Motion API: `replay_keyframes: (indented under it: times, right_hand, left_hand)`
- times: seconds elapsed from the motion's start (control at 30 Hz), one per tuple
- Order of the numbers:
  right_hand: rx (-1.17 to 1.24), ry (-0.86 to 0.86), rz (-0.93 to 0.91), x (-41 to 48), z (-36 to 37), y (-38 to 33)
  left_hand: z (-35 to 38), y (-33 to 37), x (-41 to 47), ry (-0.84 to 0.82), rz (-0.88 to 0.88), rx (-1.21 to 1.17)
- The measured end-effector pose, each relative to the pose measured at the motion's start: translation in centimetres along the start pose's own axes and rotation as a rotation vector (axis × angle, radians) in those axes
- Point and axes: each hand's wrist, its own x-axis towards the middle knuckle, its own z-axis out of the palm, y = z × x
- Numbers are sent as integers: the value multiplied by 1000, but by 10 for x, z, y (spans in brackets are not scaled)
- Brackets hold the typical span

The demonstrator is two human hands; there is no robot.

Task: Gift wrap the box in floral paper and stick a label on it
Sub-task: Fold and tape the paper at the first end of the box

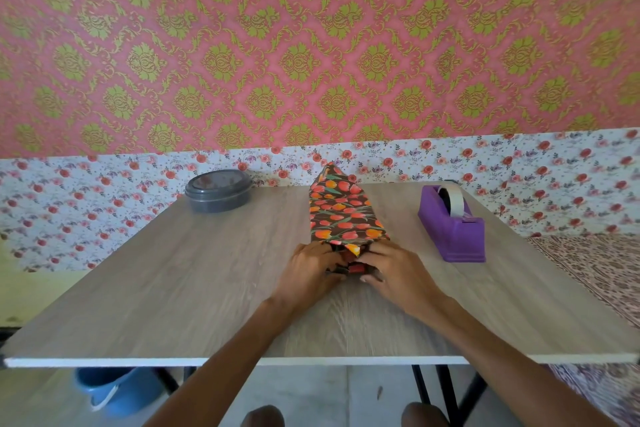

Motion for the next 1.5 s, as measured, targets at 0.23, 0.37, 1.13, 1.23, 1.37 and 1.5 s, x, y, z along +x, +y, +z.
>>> replay_keyframes:
  times: [0.23,0.37,1.13,1.23,1.37,1.5]
  right_hand:
    - [-145,8,-102,6,0,6]
    - [-102,22,-90,4,2,3]
    - [-77,-49,-139,3,-3,-2]
    - [-86,-56,-106,0,-3,-7]
    - [-98,-55,-19,-2,0,-6]
    - [-146,-77,-4,-2,1,-7]
  left_hand:
    - [-7,-1,0,23,-14,-174]
    - [-5,2,1,51,-51,-177]
    - [5,-6,6,-47,109,18]
    - [7,-5,6,-13,97,34]
    - [9,-3,6,-27,59,32]
    - [7,-3,5,-46,58,37]
